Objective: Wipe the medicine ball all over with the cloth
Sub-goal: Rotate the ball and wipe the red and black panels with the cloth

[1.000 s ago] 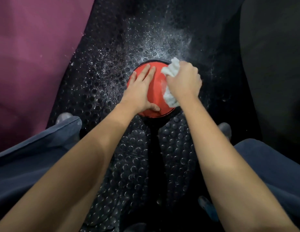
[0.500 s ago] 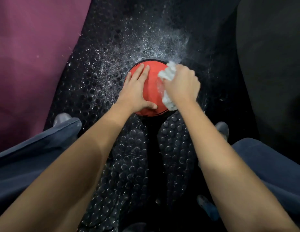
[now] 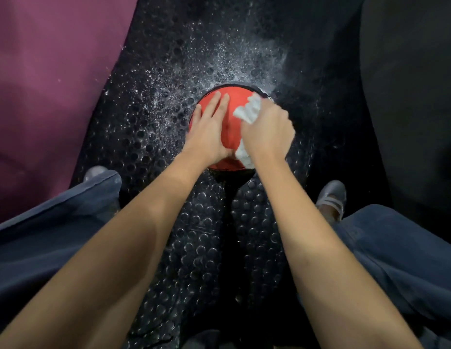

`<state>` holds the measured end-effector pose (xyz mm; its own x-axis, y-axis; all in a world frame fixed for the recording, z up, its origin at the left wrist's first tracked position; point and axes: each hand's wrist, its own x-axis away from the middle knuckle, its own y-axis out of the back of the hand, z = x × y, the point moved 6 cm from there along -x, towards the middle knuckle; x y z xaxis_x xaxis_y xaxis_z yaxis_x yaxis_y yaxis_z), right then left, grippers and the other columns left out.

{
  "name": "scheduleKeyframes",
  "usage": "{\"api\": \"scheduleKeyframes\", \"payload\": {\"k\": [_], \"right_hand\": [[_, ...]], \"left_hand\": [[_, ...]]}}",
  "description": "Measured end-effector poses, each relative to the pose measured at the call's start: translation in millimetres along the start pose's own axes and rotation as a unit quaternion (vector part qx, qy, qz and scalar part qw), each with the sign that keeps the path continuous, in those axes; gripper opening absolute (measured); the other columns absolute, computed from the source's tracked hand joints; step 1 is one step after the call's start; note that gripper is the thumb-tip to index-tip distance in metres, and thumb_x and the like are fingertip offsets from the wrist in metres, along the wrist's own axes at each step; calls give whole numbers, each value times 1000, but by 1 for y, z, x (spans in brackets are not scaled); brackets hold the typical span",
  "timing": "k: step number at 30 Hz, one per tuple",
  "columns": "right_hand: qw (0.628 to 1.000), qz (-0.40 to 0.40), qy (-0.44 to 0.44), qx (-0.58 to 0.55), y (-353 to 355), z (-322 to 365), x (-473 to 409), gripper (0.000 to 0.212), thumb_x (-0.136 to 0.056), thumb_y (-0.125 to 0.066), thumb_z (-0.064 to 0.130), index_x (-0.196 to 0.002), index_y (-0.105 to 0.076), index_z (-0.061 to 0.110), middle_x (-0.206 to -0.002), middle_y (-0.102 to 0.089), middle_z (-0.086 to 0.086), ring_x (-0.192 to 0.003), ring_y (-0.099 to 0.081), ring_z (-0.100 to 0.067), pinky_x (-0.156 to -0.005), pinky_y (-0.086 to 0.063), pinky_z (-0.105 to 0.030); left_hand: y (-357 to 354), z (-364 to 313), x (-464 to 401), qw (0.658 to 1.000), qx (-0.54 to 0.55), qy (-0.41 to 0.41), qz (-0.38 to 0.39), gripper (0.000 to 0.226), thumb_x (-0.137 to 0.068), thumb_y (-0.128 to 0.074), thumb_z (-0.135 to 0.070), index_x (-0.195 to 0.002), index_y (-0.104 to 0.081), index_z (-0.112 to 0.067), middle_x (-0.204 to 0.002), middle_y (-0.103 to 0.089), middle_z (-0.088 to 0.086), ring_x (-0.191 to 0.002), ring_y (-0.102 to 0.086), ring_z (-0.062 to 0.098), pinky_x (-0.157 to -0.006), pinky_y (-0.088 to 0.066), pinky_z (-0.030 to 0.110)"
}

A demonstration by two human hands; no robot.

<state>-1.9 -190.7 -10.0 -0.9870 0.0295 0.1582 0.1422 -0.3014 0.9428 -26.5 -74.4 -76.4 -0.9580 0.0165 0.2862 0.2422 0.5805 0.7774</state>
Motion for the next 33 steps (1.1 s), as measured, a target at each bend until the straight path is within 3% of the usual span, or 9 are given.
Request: {"api": "scheduleKeyframes", "payload": {"k": [3,7,12,15,18,22,25,28,33], "right_hand": [[1000,2,25,6,-4,-1,3,26,-88,-58,26,-111,-58,15,-109,-65,-7,-101,-61,-30,-75,-43,-33],[996,-23,-75,-32,6,-31,-5,29,-88,-57,32,-110,-60,12,-109,-64,-11,-102,-60,-33,-76,-43,-35],[999,6,33,-8,-10,6,13,24,-91,-55,29,-110,-58,15,-106,-64,-6,-97,-62,-28,-67,-36,-31],[999,-24,-40,-27,-2,-25,3,23,-88,-58,29,-106,-60,14,-106,-66,-8,-98,-62,-30,-69,-38,-32],[993,-44,-94,-60,-1,-41,3,21,-87,-59,29,-100,-60,12,-103,-66,-9,-96,-62,-32,-68,-35,-32],[998,-25,-28,-53,-9,-20,8,21,-87,-59,28,-99,-58,11,-101,-65,-8,-94,-61,-31,-67,-36,-32],[997,-18,-32,-70,-11,-20,4,21,-86,-62,31,-96,-57,12,-98,-66,-6,-91,-62,-29,-65,-34,-30],[997,-23,-26,-64,-10,-14,4,20,-88,-60,28,-100,-58,12,-100,-65,-6,-92,-62,-29,-65,-35,-30],[989,-84,123,-8,-20,14,29,13,-89,-58,20,-95,-64,9,-90,-66,-10,-75,-66,-32,-54,-38,-31]], "left_hand": [[4,-3,2,1000,2,-8,1,121,-70,-85,-32,-155,0,-15,-163,3,2,-150,1,24,-121,4,37],[-1,0,0,999,12,33,27,133,-61,-87,-46,-156,3,-23,-163,6,-7,-149,4,32,-119,-6,48],[0,1,-6,1000,1,-3,-9,113,-73,-79,-22,-155,-2,-13,-163,1,3,-150,0,23,-122,1,40],[0,5,-4,1000,8,16,8,132,-61,-86,-46,-156,1,-17,-163,3,0,-150,1,28,-122,-2,45],[2,2,-4,1000,7,23,18,136,-57,-85,-53,-156,2,-18,-163,4,-1,-150,2,30,-122,-3,45],[8,2,0,999,27,37,24,133,-61,-86,-46,-156,3,-19,-163,7,-2,-149,3,31,-122,-3,44],[8,6,8,998,13,35,45,134,-60,-88,-41,-154,7,-33,-162,13,0,-148,5,36,-119,-11,55],[6,8,13,997,-11,40,58,134,-59,-90,-28,-152,6,-40,-161,18,1,-147,6,40,-118,-16,55],[9,21,14,997,36,64,26,131,-62,-90,-17,-153,1,-41,-162,14,2,-148,0,37,-117,-18,56]]}}
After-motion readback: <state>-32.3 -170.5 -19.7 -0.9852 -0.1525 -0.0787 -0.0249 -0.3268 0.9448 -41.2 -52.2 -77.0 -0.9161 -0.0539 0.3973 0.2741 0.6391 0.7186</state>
